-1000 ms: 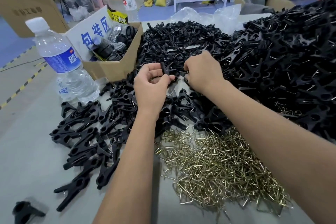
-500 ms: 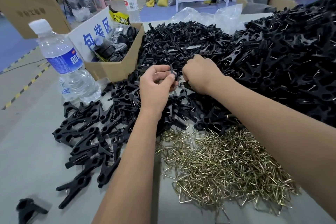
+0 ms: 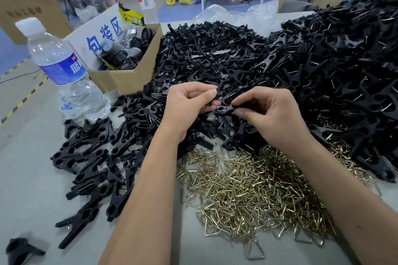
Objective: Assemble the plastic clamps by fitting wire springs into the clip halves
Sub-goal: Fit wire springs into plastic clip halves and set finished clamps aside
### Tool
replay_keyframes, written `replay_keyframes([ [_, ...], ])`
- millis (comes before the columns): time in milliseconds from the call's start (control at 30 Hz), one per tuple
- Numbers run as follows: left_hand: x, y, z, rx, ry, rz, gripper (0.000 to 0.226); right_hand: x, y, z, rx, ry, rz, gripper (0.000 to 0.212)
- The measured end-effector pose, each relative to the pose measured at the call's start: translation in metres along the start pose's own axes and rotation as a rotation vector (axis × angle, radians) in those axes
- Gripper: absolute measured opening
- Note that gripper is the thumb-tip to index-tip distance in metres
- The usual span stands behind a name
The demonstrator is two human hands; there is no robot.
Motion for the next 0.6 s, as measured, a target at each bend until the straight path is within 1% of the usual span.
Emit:
replay_keyframes([
  [133, 0.006, 0.021, 0.002, -0.102, 0.019, -0.178, 0.016, 0.012, -0.004, 0.004, 0.023, -0.061, 0.035, 0.019],
  [200, 0.009, 0.025, 0.002, -0.145, 0.027, -0.219, 0.015, 0.013, -0.006, 0.006, 0.004, -0.063, 0.045, 0.019],
  [433, 0.01, 0.026, 0.001, -0.156, 0.025, -0.246, 0.019, 0.015, -0.006, 0.01, -0.04, -0.057, 0.055, 0.017],
  [600, 0.008, 0.024, -0.001, -0.154, 0.038, -0.204, 0.014, 0.016, -0.008, 0.009, -0.046, -0.076, 0.074, 0.018],
])
Point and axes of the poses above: each hand's wrist, its own x-axis away from the middle knuckle, its own y-axis out of the palm, z = x × y, the point moved 8 cm from there along -x, towards the middle knuckle, and after that the axes turned 2 degrees about z, right-handed, at the moved point
